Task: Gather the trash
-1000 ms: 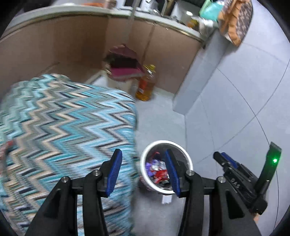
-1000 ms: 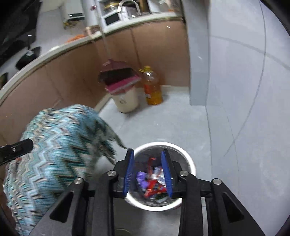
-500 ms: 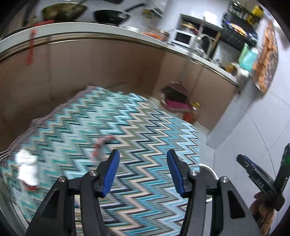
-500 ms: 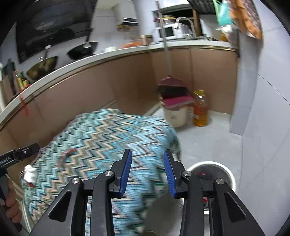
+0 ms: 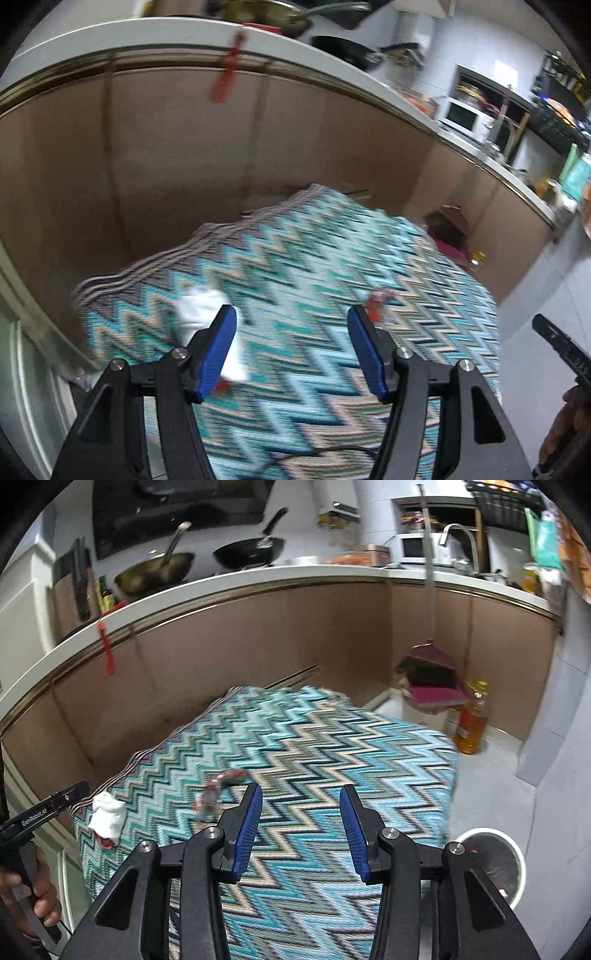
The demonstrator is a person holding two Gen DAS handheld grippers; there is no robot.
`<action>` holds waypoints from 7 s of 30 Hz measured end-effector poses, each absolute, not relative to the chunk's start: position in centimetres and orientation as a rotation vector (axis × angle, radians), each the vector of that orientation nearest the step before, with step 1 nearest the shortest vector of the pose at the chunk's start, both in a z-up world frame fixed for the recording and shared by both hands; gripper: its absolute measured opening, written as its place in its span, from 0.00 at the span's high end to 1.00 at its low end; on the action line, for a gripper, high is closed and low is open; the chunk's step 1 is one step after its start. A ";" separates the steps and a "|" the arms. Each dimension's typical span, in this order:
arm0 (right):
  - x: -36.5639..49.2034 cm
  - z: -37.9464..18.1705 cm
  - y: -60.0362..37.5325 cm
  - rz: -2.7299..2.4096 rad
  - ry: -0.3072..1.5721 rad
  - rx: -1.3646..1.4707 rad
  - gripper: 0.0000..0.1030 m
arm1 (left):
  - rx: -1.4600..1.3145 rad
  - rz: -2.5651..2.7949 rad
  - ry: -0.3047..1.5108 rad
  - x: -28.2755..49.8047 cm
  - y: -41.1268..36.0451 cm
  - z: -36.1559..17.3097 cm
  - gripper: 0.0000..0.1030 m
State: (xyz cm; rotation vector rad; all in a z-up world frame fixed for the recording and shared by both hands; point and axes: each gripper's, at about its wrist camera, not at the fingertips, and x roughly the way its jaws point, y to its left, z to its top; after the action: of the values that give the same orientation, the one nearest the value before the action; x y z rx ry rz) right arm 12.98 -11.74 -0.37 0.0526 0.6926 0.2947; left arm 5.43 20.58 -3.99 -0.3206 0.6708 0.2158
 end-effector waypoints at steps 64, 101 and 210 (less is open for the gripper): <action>9.8 1.0 -4.0 0.354 0.726 -0.032 0.93 | -0.440 -0.027 0.606 2.8 21.0 -0.5 0.65; 15.9 -14.6 -43.4 -0.101 0.900 0.297 0.93 | 0.025 -0.536 0.972 20.7 -24.2 -8.2 0.65; 1.4 -2.2 -20.7 -0.078 0.597 0.054 0.00 | 0.131 -0.066 0.489 0.4 -1.2 -0.6 0.17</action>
State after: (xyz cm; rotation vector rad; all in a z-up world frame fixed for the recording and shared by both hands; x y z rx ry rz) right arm 1.43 -20.70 -2.21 0.0541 0.5973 -0.0777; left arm 0.38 -1.16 -0.56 0.1308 0.4895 -0.0663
